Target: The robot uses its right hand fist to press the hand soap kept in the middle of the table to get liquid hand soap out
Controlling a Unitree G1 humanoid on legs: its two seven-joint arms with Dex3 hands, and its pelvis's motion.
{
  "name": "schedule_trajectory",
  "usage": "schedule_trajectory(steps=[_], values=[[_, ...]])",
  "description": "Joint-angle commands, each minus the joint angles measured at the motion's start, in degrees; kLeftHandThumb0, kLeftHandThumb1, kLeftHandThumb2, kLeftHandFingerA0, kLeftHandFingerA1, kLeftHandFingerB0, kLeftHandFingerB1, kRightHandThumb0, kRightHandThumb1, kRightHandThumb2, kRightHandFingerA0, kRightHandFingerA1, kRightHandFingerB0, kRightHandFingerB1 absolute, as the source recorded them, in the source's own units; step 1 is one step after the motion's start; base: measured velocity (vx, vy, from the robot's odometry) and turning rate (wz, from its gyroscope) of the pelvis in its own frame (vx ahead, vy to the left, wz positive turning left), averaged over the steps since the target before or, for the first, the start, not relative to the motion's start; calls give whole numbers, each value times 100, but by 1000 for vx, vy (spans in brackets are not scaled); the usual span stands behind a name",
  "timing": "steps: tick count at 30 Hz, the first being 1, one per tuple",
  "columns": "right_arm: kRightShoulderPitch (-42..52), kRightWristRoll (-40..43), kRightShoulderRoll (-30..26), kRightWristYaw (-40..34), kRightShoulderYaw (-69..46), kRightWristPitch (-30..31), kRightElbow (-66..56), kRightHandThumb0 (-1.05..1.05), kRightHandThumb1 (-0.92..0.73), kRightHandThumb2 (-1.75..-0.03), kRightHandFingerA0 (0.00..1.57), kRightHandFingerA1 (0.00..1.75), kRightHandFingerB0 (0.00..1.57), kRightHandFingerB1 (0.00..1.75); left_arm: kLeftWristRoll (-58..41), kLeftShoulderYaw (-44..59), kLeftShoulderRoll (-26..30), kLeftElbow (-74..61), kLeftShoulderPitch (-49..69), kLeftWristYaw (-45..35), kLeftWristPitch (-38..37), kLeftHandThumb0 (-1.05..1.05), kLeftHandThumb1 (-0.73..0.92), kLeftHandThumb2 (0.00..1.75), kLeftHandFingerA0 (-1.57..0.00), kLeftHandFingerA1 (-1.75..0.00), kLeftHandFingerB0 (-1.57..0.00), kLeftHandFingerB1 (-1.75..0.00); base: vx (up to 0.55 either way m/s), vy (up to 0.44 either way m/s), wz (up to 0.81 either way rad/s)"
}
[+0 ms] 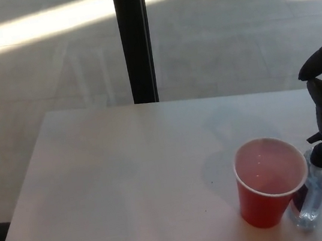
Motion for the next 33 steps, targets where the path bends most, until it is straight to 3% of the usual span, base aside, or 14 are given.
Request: schedule_trajectory(steps=[1, 4, 5, 10, 11, 14, 15, 16, 18, 22, 26, 27, 31, 33], values=[[111, -151, 94, -66, 12, -18, 125, -22, -61, -106, 100, 175, 64, 164, 2, -32, 36, 11, 24, 59, 48, 5, 46, 128, -130, -165, -84, -123, 0, 0, 0], [168, -255, 94, -52, 59, -23, 222, -22, -65, -101, 101, 175, 64, 167, -8, -40, 47, 113, -11, 30, -12, -2, 50, 128, -116, -175, -80, -133, 0, 0, 0], [198, -282, 109, -45, 77, -66, 250, -22, -65, -102, 102, 175, 64, 168, -25, -26, 44, 136, -18, 21, -30, 8, 44, 130, -133, -163, -99, -131, 0, 0, 0], [324, -426, 169, -39, 188, -215, 352, -21, -66, -100, 102, 175, 65, 167, -27, -47, 29, 82, -37, 59, 28, -3, 50, 128, -109, -175, -72, -128, 0, 0, 0], [352, -460, 194, -82, 212, -199, 350, -22, -64, -101, 102, 175, 65, 169, -20, -54, 25, 120, -50, 50, -1, -1, 48, 131, -124, -174, -79, -129, 0, 0, 0], [430, -430, 288, -15, 223, -371, 499, -21, -64, -100, 103, 175, 70, 160, -19, -61, 36, 79, -50, 106, 85, 3, 50, 127, -112, -175, -72, -129, 0, 0, 0], [442, -423, 315, -34, 219, -358, 527, -22, -64, -100, 106, 175, 70, 159, -16, -68, 36, 72, -45, 95, 82, 2, 46, 127, -130, -162, -81, -120, 0, 0, 0], [458, -420, 351, -47, 216, -382, 562, -21, -64, -104, 103, 175, 79, 143, 4, -89, 16, 34, -11, 81, 6, -2, 48, 130, -109, -175, -70, -126, 0, 0, 0], [467, -378, 390, -66, 203, -344, 580, -22, -64, -103, 105, 175, 80, 140, -43, -44, 22, 115, -57, 93, 9, -2, 48, 128, -108, -175, -70, -127, 0, 0, 0], [540, -453, 416, -27, 270, -549, 686, -22, -63, -104, 105, 175, 72, 155, -4, -98, 28, 94, -80, 117, 53, 4, 44, 130, -131, -167, -91, -129, 0, 0, 0], [590, -525, 466, -93, 360, -610, 770, -24, -63, -102, 103, 175, 70, 161, -63, -49, 24, 63, -84, 115, 75, -4, 51, 127, -122, -164, -65, -112, 0, 0, 0], [618, -572, 482, -119, 400, -635, 779, -24, -62, -103, 103, 175, 68, 166, -63, -52, 21, 40, -73, 107, 77, 9, 46, 134, -127, -163, -87, -127, 0, 0, 0], [646, -595, 494, -129, 453, -660, 832, -26, -58, -105, 104, 175, 72, 165, -59, -47, 36, 91, -115, 119, 58, 2, 51, 130, -109, -175, -70, -124, 0, 0, 0], [697, -664, 472, -170, 479, -655, 819, -28, -57, -110, 102, 175, 79, 154, -44, -61, 36, 80, -94, 90, 13, 5, 47, 130, -133, -166, -88, -126, 0, 0, 0]])
